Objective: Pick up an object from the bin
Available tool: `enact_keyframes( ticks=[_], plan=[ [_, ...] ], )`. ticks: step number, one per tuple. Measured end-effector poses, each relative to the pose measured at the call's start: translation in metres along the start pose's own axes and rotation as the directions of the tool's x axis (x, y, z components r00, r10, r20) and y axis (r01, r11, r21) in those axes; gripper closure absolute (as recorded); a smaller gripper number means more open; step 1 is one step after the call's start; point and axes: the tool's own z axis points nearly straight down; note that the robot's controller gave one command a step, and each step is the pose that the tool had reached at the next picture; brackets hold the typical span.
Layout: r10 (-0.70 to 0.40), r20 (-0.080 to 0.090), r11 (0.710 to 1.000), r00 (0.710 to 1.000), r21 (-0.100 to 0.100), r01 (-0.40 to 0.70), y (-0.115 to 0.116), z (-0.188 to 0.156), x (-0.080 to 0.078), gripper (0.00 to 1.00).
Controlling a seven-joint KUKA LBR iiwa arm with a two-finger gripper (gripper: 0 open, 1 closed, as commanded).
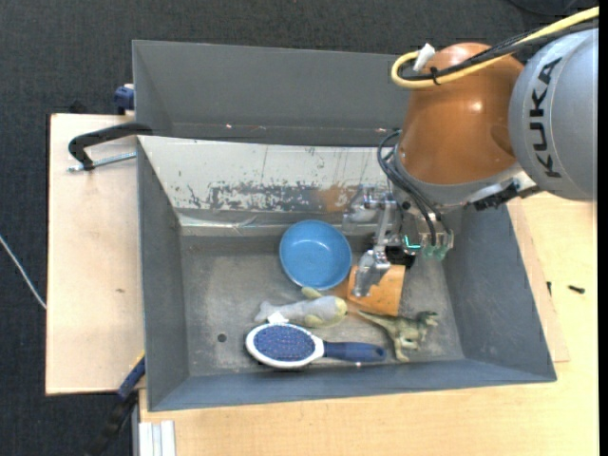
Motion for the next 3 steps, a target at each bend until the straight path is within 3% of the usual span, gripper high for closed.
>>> enact_keyframes(
  ticks=[1, 2, 3],
  plan=[
    [0.033, -0.002, 0.999, 0.999, 0.000, -0.033, 0.003, 0.117, 0.001, 0.00],
    [0.034, 0.008, 0.999, 0.999, -0.001, -0.034, 0.003, 0.112, -0.001, 1.00],
    [0.039, 0.021, 0.999, 0.999, -0.002, -0.039, -0.008, -0.060, -0.012, 1.00]
  ],
)
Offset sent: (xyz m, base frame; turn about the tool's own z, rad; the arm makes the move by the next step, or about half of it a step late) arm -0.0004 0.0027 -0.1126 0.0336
